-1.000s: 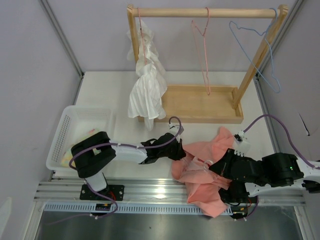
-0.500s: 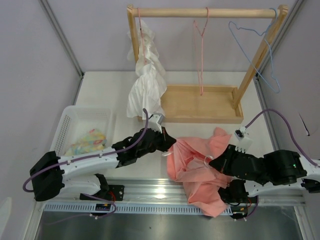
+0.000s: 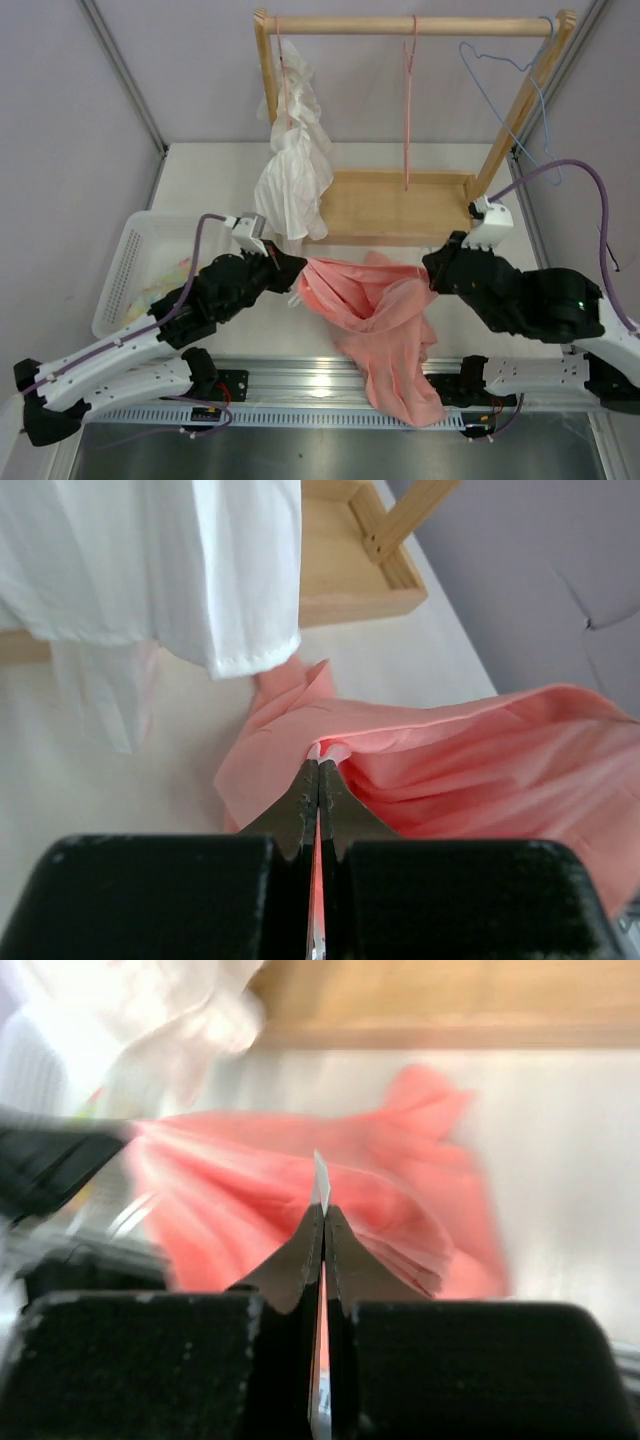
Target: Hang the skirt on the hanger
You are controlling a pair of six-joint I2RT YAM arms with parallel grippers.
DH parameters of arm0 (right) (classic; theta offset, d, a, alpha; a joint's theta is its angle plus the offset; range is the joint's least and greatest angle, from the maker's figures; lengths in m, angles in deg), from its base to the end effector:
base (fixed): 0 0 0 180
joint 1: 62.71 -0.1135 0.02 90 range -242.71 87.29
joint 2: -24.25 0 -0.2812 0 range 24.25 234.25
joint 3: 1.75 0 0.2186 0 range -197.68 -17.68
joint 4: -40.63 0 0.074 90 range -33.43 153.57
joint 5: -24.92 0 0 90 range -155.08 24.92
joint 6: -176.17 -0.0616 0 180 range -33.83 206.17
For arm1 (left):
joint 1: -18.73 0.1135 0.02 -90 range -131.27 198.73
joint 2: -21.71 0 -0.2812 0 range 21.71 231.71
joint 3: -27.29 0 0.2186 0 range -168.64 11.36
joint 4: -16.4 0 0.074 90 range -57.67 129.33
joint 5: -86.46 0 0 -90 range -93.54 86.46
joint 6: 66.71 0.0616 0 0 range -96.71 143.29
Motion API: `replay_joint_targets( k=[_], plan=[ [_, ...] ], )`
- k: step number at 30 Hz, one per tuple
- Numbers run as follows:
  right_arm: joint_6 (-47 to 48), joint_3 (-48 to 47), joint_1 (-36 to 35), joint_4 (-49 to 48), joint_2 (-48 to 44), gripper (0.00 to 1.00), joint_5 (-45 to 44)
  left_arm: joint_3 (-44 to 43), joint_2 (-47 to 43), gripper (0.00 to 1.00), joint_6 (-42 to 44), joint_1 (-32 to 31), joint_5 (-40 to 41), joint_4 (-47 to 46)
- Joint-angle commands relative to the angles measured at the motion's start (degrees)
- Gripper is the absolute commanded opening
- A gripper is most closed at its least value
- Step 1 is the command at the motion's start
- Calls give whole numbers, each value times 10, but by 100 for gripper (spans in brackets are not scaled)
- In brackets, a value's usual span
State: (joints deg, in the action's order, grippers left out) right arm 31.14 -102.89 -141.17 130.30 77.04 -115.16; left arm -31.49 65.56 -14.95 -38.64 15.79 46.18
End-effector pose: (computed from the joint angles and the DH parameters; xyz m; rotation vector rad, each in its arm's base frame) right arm 0.0624 0.0694 0.4258 0.0077 2.0389 0.4611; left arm 0.1014 -0.1205 0.3308 0.0698 1.9024 -0.8601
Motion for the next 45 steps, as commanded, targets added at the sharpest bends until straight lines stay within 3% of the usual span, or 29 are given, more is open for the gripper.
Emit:
replay_joint_targets(
  k=[1,2,3,5,8,12,20,25,33,37,45],
  plan=[
    [246,-29,142,-159,25,0,93,-59,-39,0,26,5,51,50],
    [294,-33,188,-180,33,0,184,-92,-40,0,33,5,53,57],
    [308,-37,270,-193,41,0,223,-103,-40,0,36,6,55,71],
    [339,-62,353,-220,70,0,314,-148,-35,0,43,6,59,84],
    [353,-109,409,-239,101,0,377,-194,-22,0,48,6,68,121],
    [337,-124,430,-241,90,0,394,-217,-11,0,37,7,68,154],
    [261,155,454,-277,-75,0,388,-113,-38,0,-49,10,40,182],
    [234,248,518,-256,-132,0,410,-2,-45,0,-107,34,-4,153],
    [196,363,526,-262,-194,0,446,182,28,0,-203,36,-66,-24],
    [164,439,506,-283,-232,0,482,196,91,0,-200,26,-83,-95],
    [94,486,378,-308,-217,0,382,211,170,0,-176,9,-129,-174]
  ],
)
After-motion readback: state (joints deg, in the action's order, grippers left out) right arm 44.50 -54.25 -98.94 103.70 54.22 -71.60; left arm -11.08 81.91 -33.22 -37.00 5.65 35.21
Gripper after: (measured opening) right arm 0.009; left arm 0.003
